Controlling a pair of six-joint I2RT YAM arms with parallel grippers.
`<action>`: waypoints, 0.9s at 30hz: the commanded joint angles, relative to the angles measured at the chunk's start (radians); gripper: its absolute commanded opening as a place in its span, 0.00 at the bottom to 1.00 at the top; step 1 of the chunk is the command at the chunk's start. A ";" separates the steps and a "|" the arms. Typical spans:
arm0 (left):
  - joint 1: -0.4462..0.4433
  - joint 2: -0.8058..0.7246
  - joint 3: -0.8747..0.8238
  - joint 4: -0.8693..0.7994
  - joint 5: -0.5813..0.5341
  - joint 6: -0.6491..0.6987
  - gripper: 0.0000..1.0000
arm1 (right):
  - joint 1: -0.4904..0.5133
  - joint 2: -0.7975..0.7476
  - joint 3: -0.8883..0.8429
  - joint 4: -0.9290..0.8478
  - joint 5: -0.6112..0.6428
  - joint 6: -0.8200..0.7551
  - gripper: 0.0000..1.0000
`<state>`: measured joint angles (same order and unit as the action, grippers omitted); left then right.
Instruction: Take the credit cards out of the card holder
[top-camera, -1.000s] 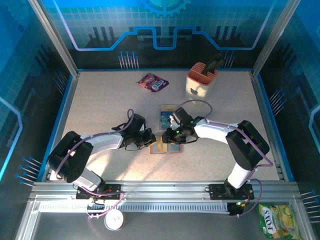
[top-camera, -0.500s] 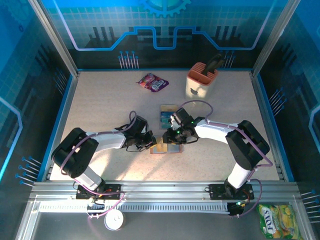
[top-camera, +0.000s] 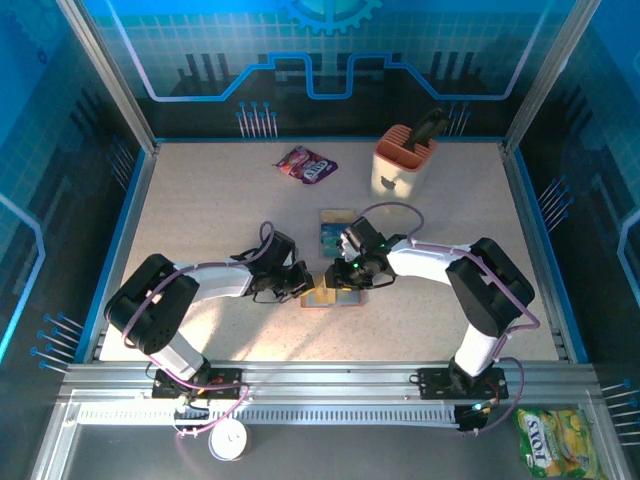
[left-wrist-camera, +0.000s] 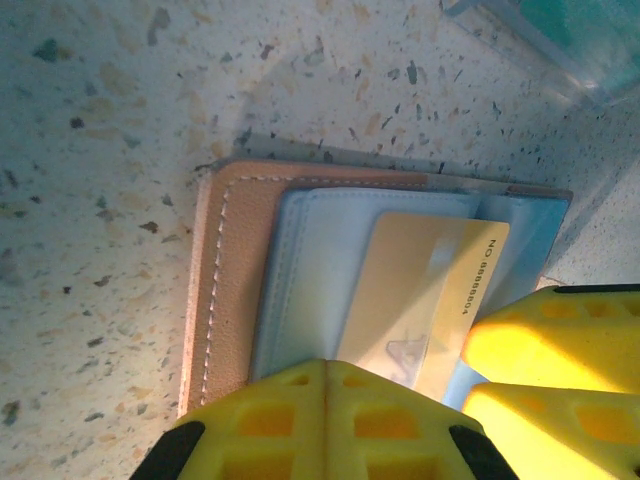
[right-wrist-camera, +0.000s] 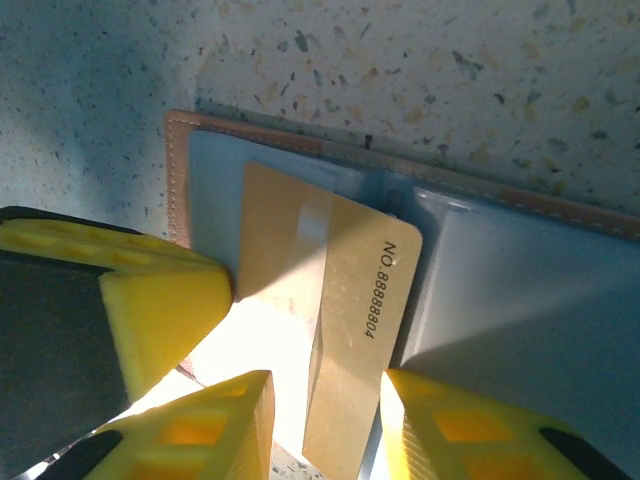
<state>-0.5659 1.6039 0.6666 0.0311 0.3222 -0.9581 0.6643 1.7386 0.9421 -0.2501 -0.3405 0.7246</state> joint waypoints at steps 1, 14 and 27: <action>-0.005 0.021 -0.001 -0.046 -0.004 0.026 0.03 | -0.012 0.018 -0.017 0.005 0.000 0.000 0.35; -0.005 0.016 -0.004 -0.048 -0.006 0.025 0.03 | -0.011 0.007 -0.035 0.055 -0.040 0.029 0.30; -0.005 0.010 -0.010 -0.048 -0.005 0.024 0.03 | -0.011 -0.027 -0.054 0.087 -0.053 0.049 0.20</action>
<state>-0.5659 1.6039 0.6666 0.0307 0.3222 -0.9581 0.6598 1.7416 0.9028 -0.1822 -0.3744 0.7628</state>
